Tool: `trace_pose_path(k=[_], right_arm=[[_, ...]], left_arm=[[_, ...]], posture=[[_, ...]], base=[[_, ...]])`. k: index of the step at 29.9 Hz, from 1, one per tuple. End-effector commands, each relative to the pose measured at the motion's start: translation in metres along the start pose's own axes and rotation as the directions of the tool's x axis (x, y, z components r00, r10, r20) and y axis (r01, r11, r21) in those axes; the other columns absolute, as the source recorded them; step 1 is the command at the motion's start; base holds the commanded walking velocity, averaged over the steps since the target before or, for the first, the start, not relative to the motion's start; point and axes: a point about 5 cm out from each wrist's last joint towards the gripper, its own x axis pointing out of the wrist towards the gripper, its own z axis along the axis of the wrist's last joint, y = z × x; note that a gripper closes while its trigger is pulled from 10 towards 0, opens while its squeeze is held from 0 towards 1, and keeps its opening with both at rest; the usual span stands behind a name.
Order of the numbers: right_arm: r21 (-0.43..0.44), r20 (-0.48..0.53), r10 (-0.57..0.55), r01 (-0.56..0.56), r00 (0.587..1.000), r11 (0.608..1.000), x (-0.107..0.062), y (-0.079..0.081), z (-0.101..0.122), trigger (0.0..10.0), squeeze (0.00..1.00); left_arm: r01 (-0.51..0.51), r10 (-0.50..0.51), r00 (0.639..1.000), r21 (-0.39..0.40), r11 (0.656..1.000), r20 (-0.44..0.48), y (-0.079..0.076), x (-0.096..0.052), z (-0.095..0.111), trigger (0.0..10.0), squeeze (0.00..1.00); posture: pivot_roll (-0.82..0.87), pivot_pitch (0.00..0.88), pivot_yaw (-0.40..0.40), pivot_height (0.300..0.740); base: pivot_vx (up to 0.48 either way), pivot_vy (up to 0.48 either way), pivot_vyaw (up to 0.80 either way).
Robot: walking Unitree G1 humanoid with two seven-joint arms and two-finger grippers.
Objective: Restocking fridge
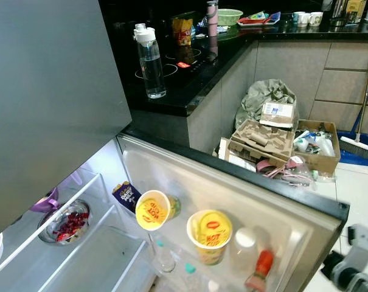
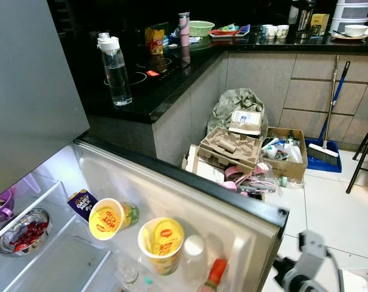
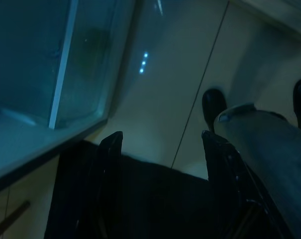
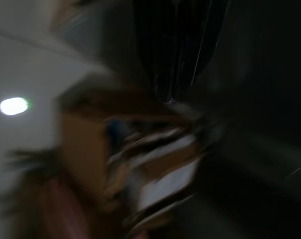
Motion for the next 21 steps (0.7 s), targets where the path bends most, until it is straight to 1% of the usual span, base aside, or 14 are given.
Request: trace_pose_path(k=[1, 3, 4, 5, 7, 9, 10, 12, 14, 16, 18, 19, 20, 21], right_arm=[[0.008, -0.06, 0.031, -0.031, 0.998, 0.999, -0.001, 0.002, -0.013, 10.0, 0.0], [0.073, -0.137, 0.107, -0.097, 0.985, 0.993, -0.007, 0.003, -0.033, 10.0, 0.0], [0.073, -0.137, 0.107, -0.097, 0.985, 0.993, -0.007, 0.003, -0.033, 10.0, 0.0], [0.104, -0.177, 0.149, -0.132, 0.973, 0.986, -0.01, 0.005, -0.046, 10.0, 0.0], [0.104, -0.177, 0.149, -0.132, 0.973, 0.986, -0.01, 0.005, -0.046, 10.0, 0.0], [0.123, -0.278, 0.193, -0.164, 0.941, 0.979, -0.018, 0.007, -0.073, 10.0, 0.0], [0.123, -0.278, 0.193, -0.164, 0.941, 0.979, -0.018, 0.007, -0.073, 10.0, 0.0], [0.118, -0.323, 0.196, -0.166, 0.926, 0.979, -0.022, 0.007, -0.085, 10.0, 0.0], [0.079, -0.364, 0.124, -0.102, 0.923, 0.992, -0.028, 0.003, -0.099, 10.0, 0.0], [0.079, -0.364, 0.124, -0.102, 0.923, 0.992, -0.028, 0.003, -0.099, 10.0, 0.0], [-0.013, -0.371, -0.069, 0.069, 0.926, 0.998, -0.034, -0.011, -0.106, 10.0, 0.0], [-0.013, -0.371, -0.069, 0.069, 0.926, 0.998, -0.034, -0.011, -0.106, 10.0, 0.0], [-0.073, -0.365, -0.201, 0.188, 0.909, 0.98, -0.04, -0.02, -0.109, 10.0, 0.0], [-0.118, -0.345, -0.329, 0.307, 0.879, 0.944, -0.046, -0.031, -0.11, 10.0, 0.0]], left_arm=[[-0.024, 0.024, 0.999, 0.014, 1.0, -0.046, 0.011, -0.005, -0.013, 10.0, 0.0], [-0.032, 0.033, 0.997, 0.012, 0.999, -0.065, 0.013, -0.007, -0.022, 10.0, 0.0], [-0.032, 0.033, 0.997, 0.012, 0.999, -0.065, 0.013, -0.007, -0.022, 10.0, 0.0], [-0.038, 0.038, 0.996, 0.009, 0.999, -0.075, 0.015, -0.008, -0.026, 10.0, 0.0], [-0.038, 0.038, 0.996, 0.009, 0.999, -0.075, 0.015, -0.008, -0.026, 10.0, 0.0], [-0.05, 0.05, 0.994, 0.002, 0.999, -0.094, 0.015, -0.009, -0.031, 10.0, 0.0], [-0.05, 0.05, 0.994, 0.002, 0.999, -0.094, 0.015, -0.009, -0.031, 10.0, 0.0], [-0.054, 0.054, 0.993, -0.001, 0.999, -0.102, 0.013, -0.009, -0.033, 10.0, 0.0], [-0.056, 0.056, 0.992, -0.003, 0.998, -0.112, 0.007, -0.008, -0.034, 10.0, 0.0], [-0.056, 0.056, 0.992, -0.003, 0.998, -0.112, 0.007, -0.008, -0.034, 10.0, 0.0], [-0.061, 0.059, 0.992, -0.011, 0.998, -0.114, 0.004, -0.007, -0.035, 10.0, 0.0], [-0.061, 0.059, 0.992, -0.011, 0.998, -0.114, 0.004, -0.007, -0.035, 10.0, 0.0], [-0.07, 0.068, 0.991, -0.019, 0.997, -0.116, 0.009, -0.009, -0.036, 10.0, 0.0], [-0.08, 0.077, 0.99, -0.025, 0.996, -0.119, 0.015, -0.011, -0.038, 10.0, 0.0]], posture=[[-0.14, 0.103, 0.093, 0.74], [-0.14, 0.103, 0.092, 0.74], [-0.14, 0.103, 0.092, 0.74], [-0.14, 0.103, 0.091, 0.74], [-0.14, 0.103, 0.091, 0.74], [-0.14, 0.104, 0.09, 0.74], [-0.14, 0.104, 0.09, 0.74], [-0.14, 0.104, 0.09, 0.74], [-0.14, 0.106, 0.091, 0.74], [-0.14, 0.106, 0.091, 0.74], [-0.14, 0.108, 0.092, 0.74], [-0.14, 0.108, 0.092, 0.74], [-0.14, 0.111, 0.093, 0.74], [-0.14, 0.115, 0.093, 0.74]], base=[[0.0, 0.0, 0.0], [0.0, 0.0, 0.0], [0.0, 0.0, 0.0], [0.0, 0.0, 0.0], [0.0, 0.0, 0.0], [0.0, 0.0, 0.0], [0.0, 0.0, 0.0], [0.0, 0.0, 0.0], [0.0, 0.0, 0.0], [0.0, 0.0, 0.0], [0.0, 0.0, 0.0], [0.0, 0.0, 0.0], [0.0, 0.0, 0.0], [0.0, 0.0, 0.0]])
